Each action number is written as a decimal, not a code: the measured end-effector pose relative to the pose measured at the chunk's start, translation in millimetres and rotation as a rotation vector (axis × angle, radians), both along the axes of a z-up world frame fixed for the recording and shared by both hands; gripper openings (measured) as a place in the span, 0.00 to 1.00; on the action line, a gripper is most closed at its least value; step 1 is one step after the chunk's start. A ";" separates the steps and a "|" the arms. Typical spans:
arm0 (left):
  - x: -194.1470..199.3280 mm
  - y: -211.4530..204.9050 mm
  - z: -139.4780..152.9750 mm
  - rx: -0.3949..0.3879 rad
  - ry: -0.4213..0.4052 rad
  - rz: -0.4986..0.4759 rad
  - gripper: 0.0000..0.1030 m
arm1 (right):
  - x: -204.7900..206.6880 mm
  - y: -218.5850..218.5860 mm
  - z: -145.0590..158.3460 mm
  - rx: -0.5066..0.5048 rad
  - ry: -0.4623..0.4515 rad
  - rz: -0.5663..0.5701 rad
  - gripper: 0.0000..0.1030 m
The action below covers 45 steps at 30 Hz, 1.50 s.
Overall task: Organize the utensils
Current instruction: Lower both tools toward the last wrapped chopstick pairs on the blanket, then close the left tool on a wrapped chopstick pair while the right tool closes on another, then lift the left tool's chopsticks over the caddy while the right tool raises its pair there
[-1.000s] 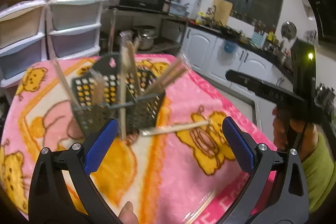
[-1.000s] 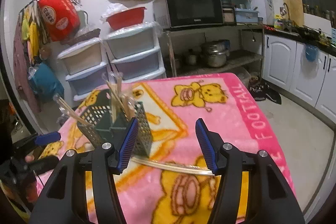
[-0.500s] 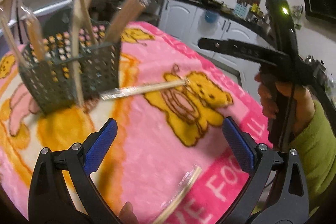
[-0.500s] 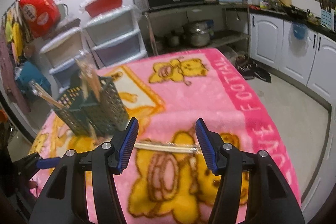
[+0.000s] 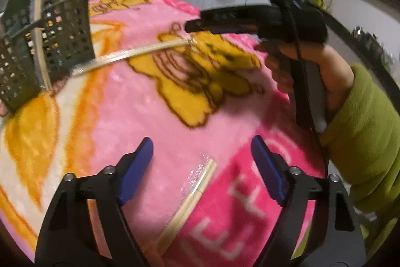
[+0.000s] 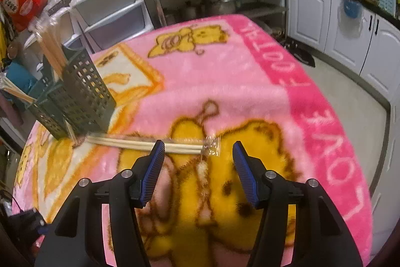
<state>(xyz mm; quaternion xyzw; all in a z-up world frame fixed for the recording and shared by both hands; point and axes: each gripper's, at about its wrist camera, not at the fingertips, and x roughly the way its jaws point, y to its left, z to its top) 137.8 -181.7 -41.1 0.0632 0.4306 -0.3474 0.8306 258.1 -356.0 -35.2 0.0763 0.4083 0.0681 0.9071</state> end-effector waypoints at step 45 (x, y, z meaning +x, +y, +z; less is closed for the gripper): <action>-1.0 -7.5 20.4 0.087 -0.073 0.000 0.06 | 59.7 -4.0 -19.4 0.151 0.024 -0.041 0.03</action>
